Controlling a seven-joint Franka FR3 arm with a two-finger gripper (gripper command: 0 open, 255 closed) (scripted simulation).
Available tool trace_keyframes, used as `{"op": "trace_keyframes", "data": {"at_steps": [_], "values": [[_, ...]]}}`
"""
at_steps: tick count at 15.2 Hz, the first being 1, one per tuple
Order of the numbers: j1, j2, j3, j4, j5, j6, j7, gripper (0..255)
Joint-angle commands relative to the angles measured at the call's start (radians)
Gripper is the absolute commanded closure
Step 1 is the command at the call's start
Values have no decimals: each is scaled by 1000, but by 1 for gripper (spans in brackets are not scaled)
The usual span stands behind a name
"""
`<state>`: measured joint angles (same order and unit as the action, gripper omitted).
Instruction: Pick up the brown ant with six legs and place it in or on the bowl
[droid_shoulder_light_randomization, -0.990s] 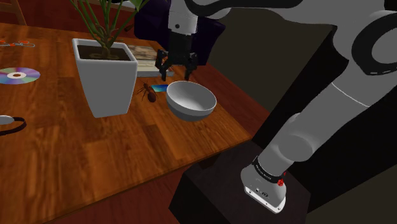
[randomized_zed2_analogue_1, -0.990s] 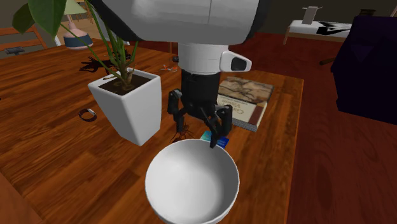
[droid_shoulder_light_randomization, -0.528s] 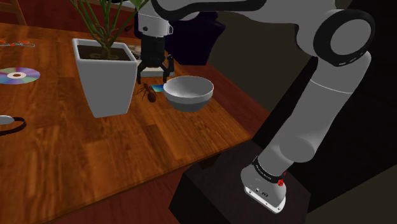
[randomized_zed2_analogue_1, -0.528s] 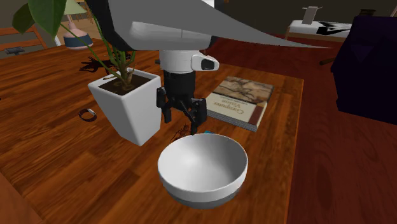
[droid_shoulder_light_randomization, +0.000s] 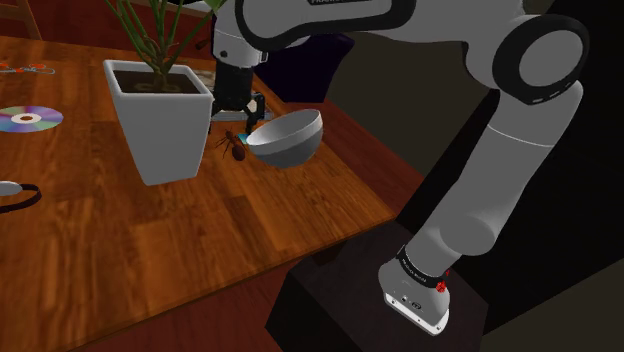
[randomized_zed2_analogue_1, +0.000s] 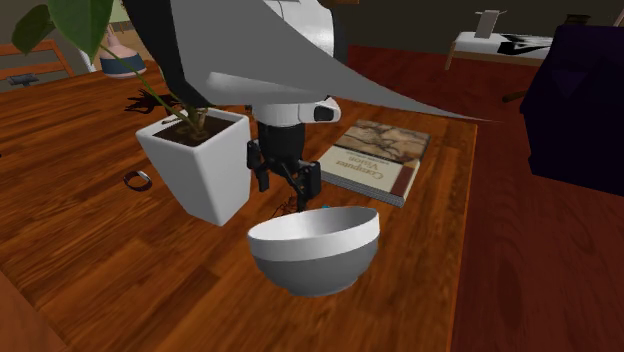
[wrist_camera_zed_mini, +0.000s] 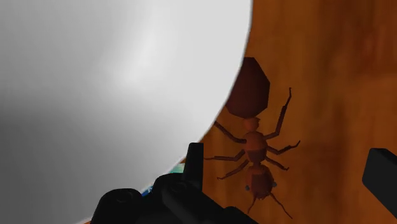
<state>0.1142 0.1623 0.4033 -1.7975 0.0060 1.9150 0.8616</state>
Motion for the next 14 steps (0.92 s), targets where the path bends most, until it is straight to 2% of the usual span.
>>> {"op": "trace_keyframes", "data": {"at_steps": [1, 7, 8, 14], "values": [[9, 51, 3, -10, -6, -73, 6, 0], [10, 51, 2, -10, -6, -73, 5, 0], [8, 30, 4, -50, 4, -52, 3, 255], [3, 2, 5, -141, 16, 13, -5, 255]]}}
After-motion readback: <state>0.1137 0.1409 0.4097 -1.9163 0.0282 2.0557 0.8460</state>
